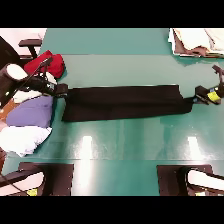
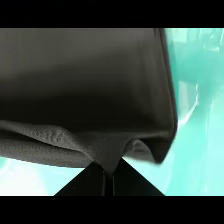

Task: Fold the shirts.

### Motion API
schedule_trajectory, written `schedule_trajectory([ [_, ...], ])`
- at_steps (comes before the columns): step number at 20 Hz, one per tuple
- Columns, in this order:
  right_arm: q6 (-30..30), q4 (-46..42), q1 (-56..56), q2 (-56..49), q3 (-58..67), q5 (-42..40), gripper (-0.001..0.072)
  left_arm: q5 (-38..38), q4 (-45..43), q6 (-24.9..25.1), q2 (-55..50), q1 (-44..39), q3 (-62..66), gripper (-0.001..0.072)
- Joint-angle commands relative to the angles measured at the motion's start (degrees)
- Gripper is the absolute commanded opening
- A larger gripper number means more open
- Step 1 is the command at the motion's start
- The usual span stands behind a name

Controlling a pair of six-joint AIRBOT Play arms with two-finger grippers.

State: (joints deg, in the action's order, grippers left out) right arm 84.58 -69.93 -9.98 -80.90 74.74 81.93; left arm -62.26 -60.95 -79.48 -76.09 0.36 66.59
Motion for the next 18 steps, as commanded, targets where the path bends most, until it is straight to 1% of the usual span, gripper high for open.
schedule_trajectory([
  [1, 0.7, 0.0, 2.7, -10.7, 9.8, -0.9, 0.0018, 7.1, 0.0, 0.7, -8.2, 0.0, 5.2, 0.0023],
  [3, 0.7, 0.0, 3.5, -14.9, 13.4, -0.8, 0.0033, 9.5, 0.2, 0.7, -10.0, 0.0, 5.7, 0.0024],
  [4, 0.7, 0.1, 3.8, -16.6, 15.1, -0.9, 0.0133, 10.0, 0.2, 0.7, -10.3, 0.0, 5.7, 0.0026],
  [5, 0.6, 0.9, 3.7, -18.0, 16.7, -0.9, 0.0229, 10.5, 0.3, 0.5, -10.4, 0.0, 5.7, 0.0138],
  [6, -0.2, 3.0, 3.4, -18.9, 18.0, -0.9, 0.0297, 10.9, 0.9, 0.2, -10.4, 0.0, 5.7, 0.0381],
  [7, -2.0, 6.2, 2.6, -19.3, 19.1, -0.9, 0.0363, 11.0, 1.2, -0.2, -10.4, 0.0, 5.7, 0.0446],
  [8, -3.9, 9.0, 1.6, -19.3, 19.6, -0.7, 0.0436, 10.3, 1.4, -0.2, -10.4, 0.0, 6.3, 0.0421],
  [9, -5.2, 10.5, 0.5, -18.9, 19.8, -0.2, 0.0517, 9.4, 1.6, -0.2, -10.1, 0.0, 6.8, 0.0421],
  [10, -5.7, 9.9, -1.0, -18.5, 19.8, 0.7, 0.0567, 8.3, 1.6, -0.2, -9.9, 0.0, 7.4, 0.042],
  [11, -6.1, 9.9, -2.7, -18.4, 19.8, 2.1, 0.0605, 6.8, 2.2, -0.2, -9.9, 0.0, 8.0, 0.042],
  [13, -6.2, 10.3, -6.4, -18.5, 18.7, 4.7, 0.0605, 5.2, 3.9, -0.2, -9.9, 0.0, 8.2, 0.0417],
  [15, -6.7, 10.5, -8.9, -18.5, 15.1, 4.9, 0.0606, 4.8, 5.5, 0.7, -9.9, -1.0, 8.2, 0.0026],
  [16, -7.8, 10.5, -9.5, -18.5, 12.7, 4.2, 0.0606, 4.8, 5.7, 1.7, -9.9, -2.2, 8.2, 0.0032],
  [18, -9.2, 10.9, -10.0, -18.5, 8.0, 1.4, 0.0606, 5.4, 5.7, 1.7, -10.1, -5.3, 8.2, 0.0031],
])
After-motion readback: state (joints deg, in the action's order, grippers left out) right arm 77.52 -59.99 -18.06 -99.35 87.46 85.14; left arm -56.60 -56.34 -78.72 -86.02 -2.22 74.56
